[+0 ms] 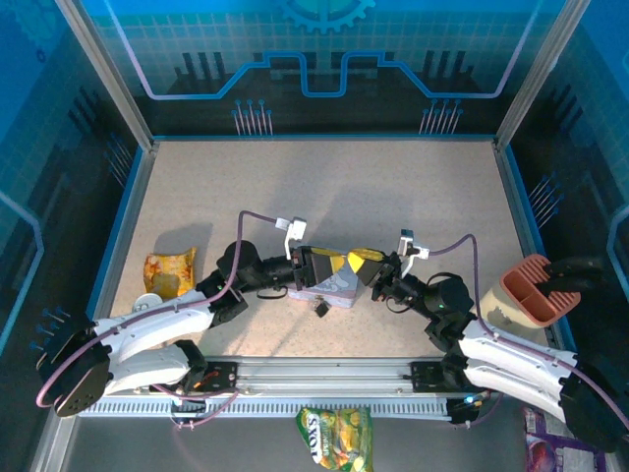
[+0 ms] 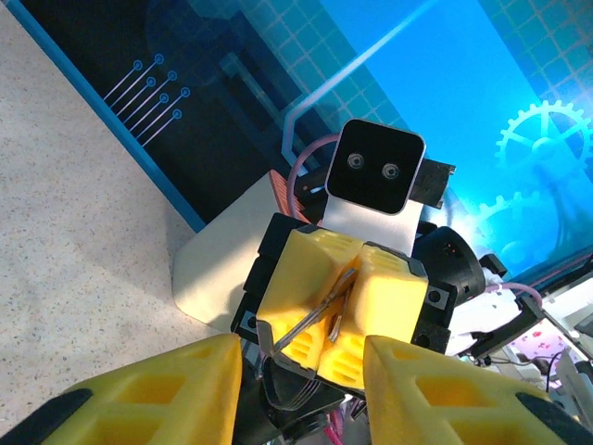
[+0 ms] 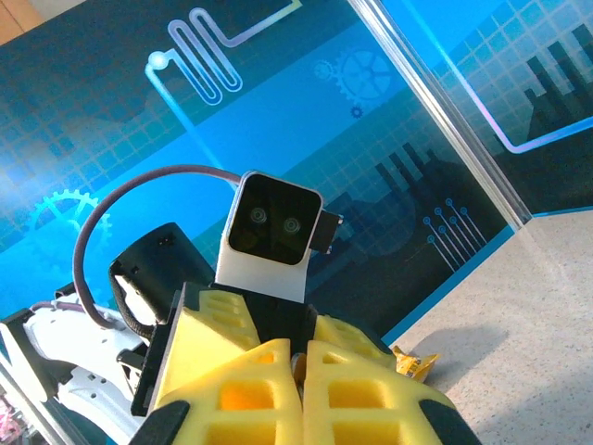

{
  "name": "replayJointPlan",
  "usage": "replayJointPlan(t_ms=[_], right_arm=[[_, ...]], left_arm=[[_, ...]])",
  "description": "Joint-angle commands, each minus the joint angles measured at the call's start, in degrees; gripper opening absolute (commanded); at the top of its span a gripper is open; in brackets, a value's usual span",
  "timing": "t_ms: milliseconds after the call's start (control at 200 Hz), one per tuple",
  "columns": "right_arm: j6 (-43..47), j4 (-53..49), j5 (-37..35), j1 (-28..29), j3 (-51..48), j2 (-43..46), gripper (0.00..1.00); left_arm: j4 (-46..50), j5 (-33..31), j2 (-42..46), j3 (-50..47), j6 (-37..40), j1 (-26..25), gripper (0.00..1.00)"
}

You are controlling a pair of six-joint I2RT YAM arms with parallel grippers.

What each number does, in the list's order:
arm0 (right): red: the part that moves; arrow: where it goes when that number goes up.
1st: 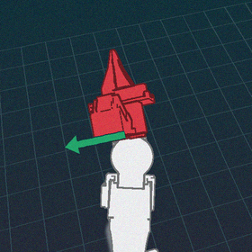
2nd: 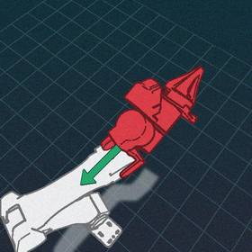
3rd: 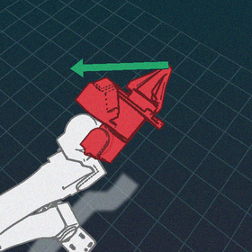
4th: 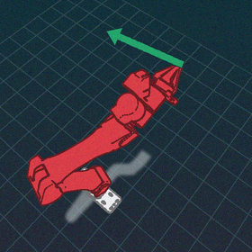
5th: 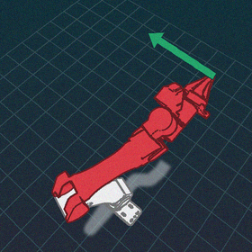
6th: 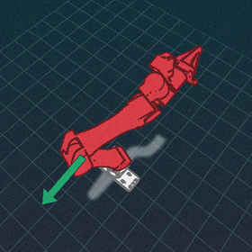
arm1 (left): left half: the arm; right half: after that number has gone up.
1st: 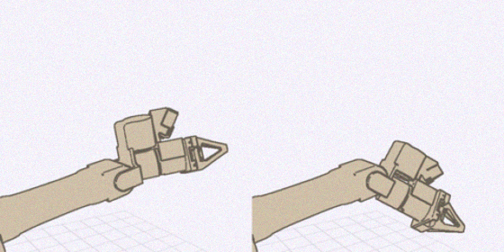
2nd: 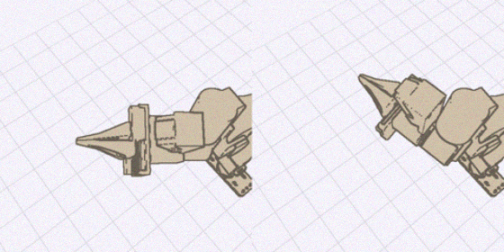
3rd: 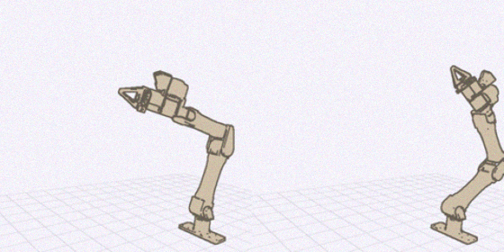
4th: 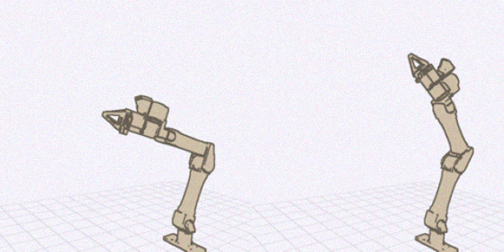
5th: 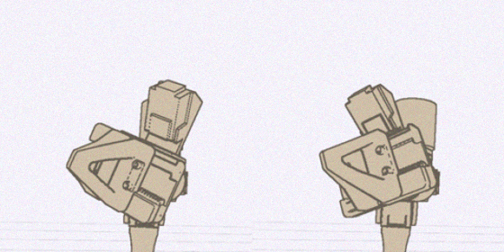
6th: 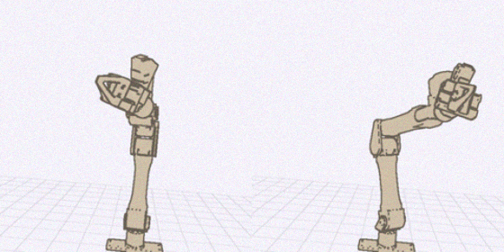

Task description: Unlock the padlock with the key

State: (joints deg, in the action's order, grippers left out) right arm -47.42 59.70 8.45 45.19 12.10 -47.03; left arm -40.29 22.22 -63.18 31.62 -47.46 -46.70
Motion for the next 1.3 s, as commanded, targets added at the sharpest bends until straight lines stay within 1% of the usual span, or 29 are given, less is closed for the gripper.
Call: replayJointPlan(t_ms=[0, 175, 250, 435, 560, 650, 735, 825, 891, 976, 1036, 1091, 1156, 1221, 1296], right_arm=[[-0.77, 3.13, 1.52, -0.64, 0.07, -0.74, 0.00], [-0.94, 2.35, 0.56, -0.67, -0.33, -0.38, 0.00], [-1.35, 2.00, 0.74, -0.65, -0.41, -0.59, 0.00], [-1.81, 0.59, 0.79, -0.78, -0.36, -0.73, 0.00], [-2.41, -1.46, 1.28, -1.24, -0.11, -0.61, 0.00], [-2.83, -3.79, 3.10, -2.35, 0.36, -0.23, 0.00], [-3.54, -6.17, 5.81, -4.41, 0.63, 0.59, 0.11], [-4.33, -11.14, 8.97, -7.97, 1.40, 2.00, 0.20], [-4.62, -14.46, 11.70, -10.87, 1.97, 2.83, 0.29], [-4.74, -15.32, 15.53, -14.79, 2.09, 3.32, 0.34], [-3.63, -15.31, 17.50, -17.15, 1.93, 4.03, 0.41], [-0.56, -15.66, 19.32, -18.66, 1.71, 5.01, 0.48], [4.00, -16.48, 22.15, -19.02, 2.17, 5.66, 0.49], [8.46, -19.05, 26.56, -19.02, 3.66, 5.63, 0.49], [11.23, -19.85, 31.16, -18.99, 4.56, 5.15, 0.49]], left_arm=[[-1.91, 2.03, -0.94, 2.31, 1.29, 0.20, 0.37], [-2.49, 2.30, -1.31, 2.42, 1.06, 0.12, 0.27], [-2.51, 2.20, -1.29, 2.40, 0.97, 0.14, 0.24], [-1.04, 1.27, -0.94, 2.91, 1.00, 0.18, 0.10], [0.49, 0.16, -0.40, 2.84, 1.87, 0.15, 0.05], [2.76, -1.13, 0.72, 2.53, 3.34, 0.20, 0.03], [6.02, -1.95, 2.03, 2.62, 5.18, 0.20, 0.01], [9.88, -2.44, 3.26, 2.92, 7.43, 0.16, 0.00], [12.87, -2.53, 3.83, 3.39, 9.11, 0.28, 0.00], [18.15, -2.97, 4.20, 4.81, 11.58, 0.22, 0.00], [22.64, -3.30, 4.26, 6.32, 13.63, 0.23, 0.00], [25.42, -3.37, 4.28, 7.32, 15.41, 0.27, 0.00], [28.62, -3.44, 4.19, 8.46, 17.25, 0.20, 0.00], [32.54, -3.19, 3.65, 10.33, 19.61, 0.12, 0.00], [36.05, -3.05, 3.25, 11.91, 22.21, -0.15, 0.00]])
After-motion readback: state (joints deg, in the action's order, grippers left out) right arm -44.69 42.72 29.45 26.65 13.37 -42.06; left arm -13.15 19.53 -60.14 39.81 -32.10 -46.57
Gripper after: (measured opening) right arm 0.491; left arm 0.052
